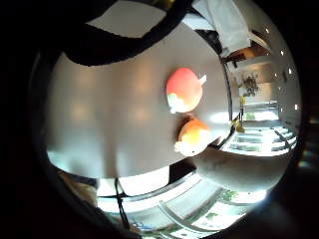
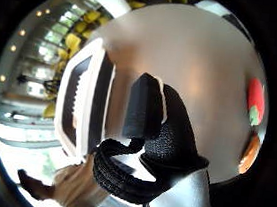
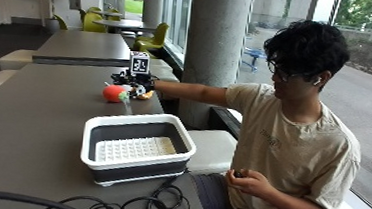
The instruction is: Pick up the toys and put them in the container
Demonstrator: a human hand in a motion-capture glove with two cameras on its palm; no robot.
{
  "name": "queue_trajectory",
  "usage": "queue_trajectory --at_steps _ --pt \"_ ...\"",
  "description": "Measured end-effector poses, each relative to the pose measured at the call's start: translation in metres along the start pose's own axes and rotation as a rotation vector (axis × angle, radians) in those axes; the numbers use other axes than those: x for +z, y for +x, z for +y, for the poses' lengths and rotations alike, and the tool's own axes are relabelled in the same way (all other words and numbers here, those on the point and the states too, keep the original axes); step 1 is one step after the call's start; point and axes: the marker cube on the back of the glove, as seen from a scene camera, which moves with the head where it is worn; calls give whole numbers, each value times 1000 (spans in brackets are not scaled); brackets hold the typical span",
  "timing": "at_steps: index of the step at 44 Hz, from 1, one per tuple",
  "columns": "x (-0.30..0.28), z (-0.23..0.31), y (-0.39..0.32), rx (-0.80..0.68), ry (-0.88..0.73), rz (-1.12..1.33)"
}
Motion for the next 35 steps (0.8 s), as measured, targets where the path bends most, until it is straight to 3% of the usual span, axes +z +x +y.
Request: queue_trajectory --at_steps 4,10,15,25,32,35 --pt "-9 0 -4 -92 -8 63" --pt "-9 3 -6 -42 -29 85" --pt "-10 -3 -3 -119 -13 112" --pt "-9 -7 -4 -131 8 91" --pt "-13 -10 11 33 67 86" --pt "-15 -19 26 37 72 127"
